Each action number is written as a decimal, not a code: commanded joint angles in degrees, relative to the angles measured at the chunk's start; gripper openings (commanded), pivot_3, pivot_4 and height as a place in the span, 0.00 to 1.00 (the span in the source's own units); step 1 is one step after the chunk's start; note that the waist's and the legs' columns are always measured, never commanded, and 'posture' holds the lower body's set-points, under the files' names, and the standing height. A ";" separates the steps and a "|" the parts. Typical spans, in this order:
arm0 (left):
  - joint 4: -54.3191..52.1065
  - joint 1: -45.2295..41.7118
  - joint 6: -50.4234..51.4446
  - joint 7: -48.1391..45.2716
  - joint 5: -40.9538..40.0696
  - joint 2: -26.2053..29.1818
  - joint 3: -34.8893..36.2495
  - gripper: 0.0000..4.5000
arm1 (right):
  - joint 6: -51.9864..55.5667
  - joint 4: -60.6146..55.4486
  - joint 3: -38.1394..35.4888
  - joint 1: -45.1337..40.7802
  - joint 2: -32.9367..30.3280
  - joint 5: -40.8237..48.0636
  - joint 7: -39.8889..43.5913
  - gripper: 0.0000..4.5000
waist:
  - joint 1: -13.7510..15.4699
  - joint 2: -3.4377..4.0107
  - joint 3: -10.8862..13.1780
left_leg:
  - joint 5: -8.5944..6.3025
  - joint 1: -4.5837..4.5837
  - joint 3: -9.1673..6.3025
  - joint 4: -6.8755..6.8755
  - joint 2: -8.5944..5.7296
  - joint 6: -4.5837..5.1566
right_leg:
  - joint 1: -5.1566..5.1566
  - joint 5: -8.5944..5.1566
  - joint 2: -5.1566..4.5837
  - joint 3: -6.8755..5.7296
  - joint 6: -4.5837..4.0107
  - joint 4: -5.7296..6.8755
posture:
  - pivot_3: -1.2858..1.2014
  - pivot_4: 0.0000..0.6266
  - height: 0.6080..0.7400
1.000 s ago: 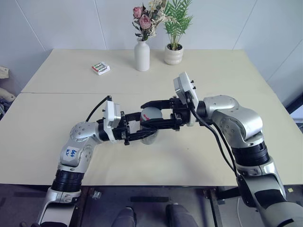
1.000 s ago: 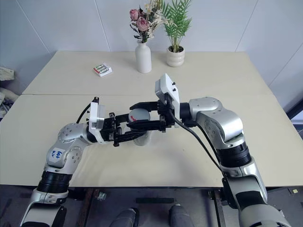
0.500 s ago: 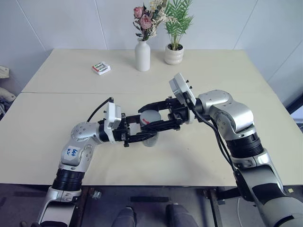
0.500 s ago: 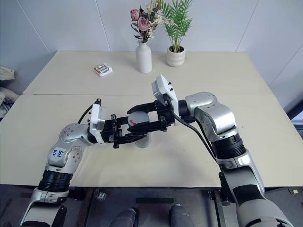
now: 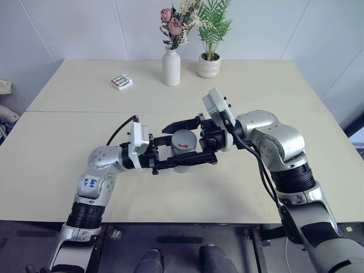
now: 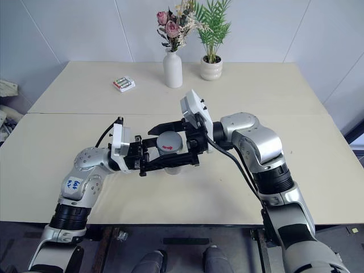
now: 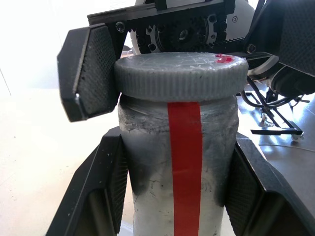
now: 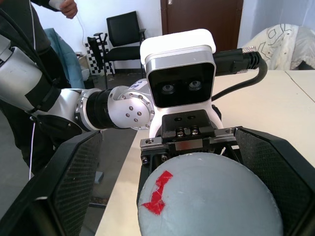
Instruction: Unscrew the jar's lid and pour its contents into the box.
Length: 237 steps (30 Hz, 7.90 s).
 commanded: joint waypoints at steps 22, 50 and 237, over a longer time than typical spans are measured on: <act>-2.62 2.70 0.57 3.17 -1.24 0.65 2.93 0.50 | -5.58 1.02 -4.17 -0.07 -0.53 0.80 -2.37 0.99 | 0.02 0.00 0.00 | 0.00 0.00 0.01 0.01 0.00 0.00 | 0.00 0.00 -0.01 0.01 0.00 0.00 | 0.52 0.24 1.00; -4.05 2.93 2.38 2.81 -1.73 -0.17 1.53 0.50 | -10.88 9.18 -3.59 -2.13 3.02 -3.56 -4.82 0.99 | -0.04 0.00 0.00 | 0.00 0.00 0.01 0.01 0.00 0.00 | 0.00 0.00 0.00 0.01 0.00 0.02 | 0.52 0.24 1.00; -3.32 3.33 1.02 5.70 -0.66 -0.75 2.14 0.50 | -7.23 11.61 -7.98 1.12 -1.74 -1.00 -2.78 0.99 | 0.06 0.01 0.00 | 0.00 0.00 0.05 0.08 0.04 0.00 | 0.02 0.03 0.06 0.07 0.01 0.02 | 0.52 0.24 1.00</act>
